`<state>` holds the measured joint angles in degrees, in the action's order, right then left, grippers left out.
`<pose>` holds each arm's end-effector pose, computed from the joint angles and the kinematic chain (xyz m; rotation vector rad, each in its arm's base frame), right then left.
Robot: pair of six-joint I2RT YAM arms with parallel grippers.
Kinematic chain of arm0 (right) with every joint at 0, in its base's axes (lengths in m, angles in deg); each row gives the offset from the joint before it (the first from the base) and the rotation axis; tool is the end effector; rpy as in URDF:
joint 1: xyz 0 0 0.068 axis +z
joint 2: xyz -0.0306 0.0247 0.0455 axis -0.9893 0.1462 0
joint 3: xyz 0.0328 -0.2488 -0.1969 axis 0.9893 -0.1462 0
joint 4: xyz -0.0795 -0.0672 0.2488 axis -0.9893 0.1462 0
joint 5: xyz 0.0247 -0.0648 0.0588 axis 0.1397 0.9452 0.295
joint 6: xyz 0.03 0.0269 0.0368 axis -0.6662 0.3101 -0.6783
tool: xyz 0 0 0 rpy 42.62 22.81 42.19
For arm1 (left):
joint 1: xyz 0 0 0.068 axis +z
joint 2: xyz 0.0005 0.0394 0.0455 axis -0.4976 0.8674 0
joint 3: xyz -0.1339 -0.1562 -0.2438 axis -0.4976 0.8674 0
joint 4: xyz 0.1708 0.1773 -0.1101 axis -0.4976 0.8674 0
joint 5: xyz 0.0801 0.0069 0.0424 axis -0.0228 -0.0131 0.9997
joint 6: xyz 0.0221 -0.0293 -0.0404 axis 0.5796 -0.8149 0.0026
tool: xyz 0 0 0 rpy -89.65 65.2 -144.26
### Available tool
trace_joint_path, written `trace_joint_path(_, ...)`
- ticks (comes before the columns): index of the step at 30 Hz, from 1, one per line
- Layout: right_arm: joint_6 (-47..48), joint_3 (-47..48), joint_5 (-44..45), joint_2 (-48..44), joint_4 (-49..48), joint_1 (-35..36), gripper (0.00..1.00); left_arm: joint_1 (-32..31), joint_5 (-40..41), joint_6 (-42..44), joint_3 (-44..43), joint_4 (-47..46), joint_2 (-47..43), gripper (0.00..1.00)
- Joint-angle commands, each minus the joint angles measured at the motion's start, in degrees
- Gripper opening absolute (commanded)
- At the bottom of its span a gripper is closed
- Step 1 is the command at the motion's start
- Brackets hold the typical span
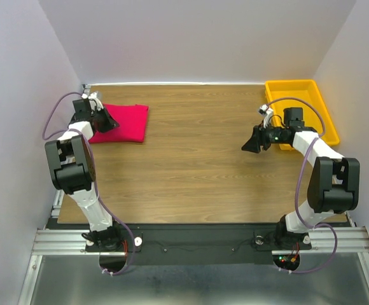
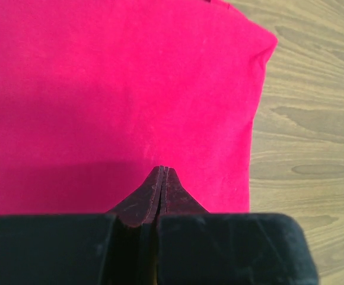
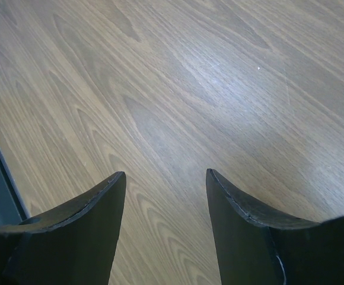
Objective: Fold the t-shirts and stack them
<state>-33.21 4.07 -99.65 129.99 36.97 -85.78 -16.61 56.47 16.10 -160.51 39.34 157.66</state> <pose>0.3263 0.0061 0.2637 -0.6914 2.1087 0.9526 0.4277 0.0829 0.2535 -0.1618 2.1362 -0.4992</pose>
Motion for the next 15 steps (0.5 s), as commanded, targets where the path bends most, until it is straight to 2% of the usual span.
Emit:
trace_joint_path(1, 0.9, 1.75, -0.59, 0.62, 0.31, -0.47, 0.62, 0.39, -5.71, -1.4, -1.09, -2.37, 2.04, 0.0)
trace_joint_path(15, 1.6, 2.1, -0.32, 1.68, 1.02, -0.47, 0.62, 0.56, -6.86, -0.09, 2.96, -3.59, 5.65, 0.0)
